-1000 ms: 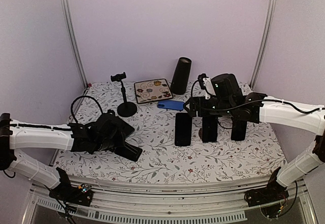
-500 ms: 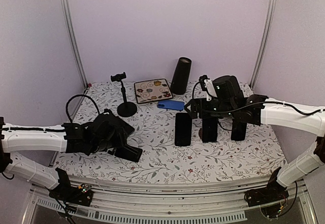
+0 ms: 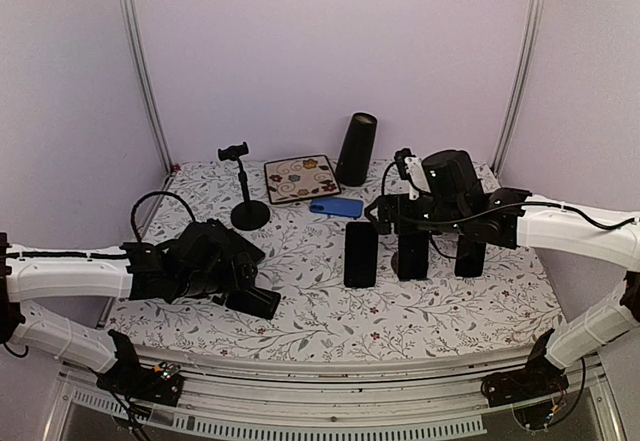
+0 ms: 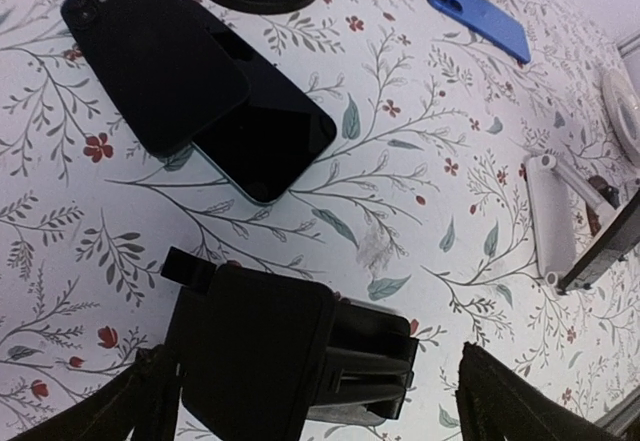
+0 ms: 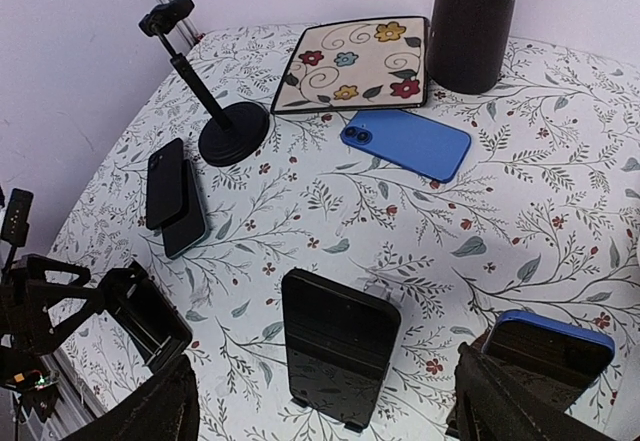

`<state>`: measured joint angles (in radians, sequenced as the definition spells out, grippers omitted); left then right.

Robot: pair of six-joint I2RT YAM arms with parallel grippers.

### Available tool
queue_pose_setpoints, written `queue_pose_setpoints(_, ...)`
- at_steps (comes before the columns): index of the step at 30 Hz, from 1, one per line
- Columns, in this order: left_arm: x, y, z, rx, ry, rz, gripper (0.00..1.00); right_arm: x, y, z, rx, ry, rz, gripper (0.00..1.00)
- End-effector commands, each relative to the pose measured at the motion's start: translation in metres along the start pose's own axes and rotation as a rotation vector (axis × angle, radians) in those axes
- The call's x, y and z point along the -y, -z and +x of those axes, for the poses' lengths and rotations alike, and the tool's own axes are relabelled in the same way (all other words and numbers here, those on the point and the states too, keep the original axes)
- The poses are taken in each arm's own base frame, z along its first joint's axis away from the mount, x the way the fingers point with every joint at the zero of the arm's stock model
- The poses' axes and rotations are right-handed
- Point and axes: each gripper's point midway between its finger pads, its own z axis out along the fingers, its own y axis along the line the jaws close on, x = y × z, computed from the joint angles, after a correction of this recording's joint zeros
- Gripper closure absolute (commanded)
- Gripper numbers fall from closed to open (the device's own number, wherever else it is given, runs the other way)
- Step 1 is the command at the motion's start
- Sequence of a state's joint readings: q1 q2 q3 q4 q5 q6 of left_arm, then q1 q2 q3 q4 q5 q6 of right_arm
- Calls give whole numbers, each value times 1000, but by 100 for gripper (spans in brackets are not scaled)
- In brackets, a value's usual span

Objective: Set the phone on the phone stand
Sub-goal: Move the phone stand to the center of the board.

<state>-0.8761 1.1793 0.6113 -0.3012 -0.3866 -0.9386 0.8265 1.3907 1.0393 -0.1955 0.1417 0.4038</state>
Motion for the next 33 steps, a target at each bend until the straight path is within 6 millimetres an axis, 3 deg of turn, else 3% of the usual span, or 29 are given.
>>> queue_pose_setpoints(1, 20, -4, 14, -62, -14, 85, 3, -7, 9, -8, 33, -11, -33, 12)
queue_pose_setpoints(9, 52, 4, 41, -129, -15, 140, 4, -4, 14, -6, 38, -15, -28, 12)
queue_pose_setpoints(16, 96, 11, 67, -166, -68, 195, 3, -3, 15, -3, 34, -15, -25, 12)
queue_pose_setpoints(20, 121, 11, 72, -168, -128, 225, 3, -3, 15, -5, 36, -16, -25, 12)
queue_pose_setpoints(28, 119, 25, 38, -29, -303, 259, 3, 1, 17, -3, 33, -9, -8, 11)
queue_pose_setpoints(33, 99, 23, 17, 46, -396, 342, 3, -1, 15, -3, 32, -7, -19, 11)
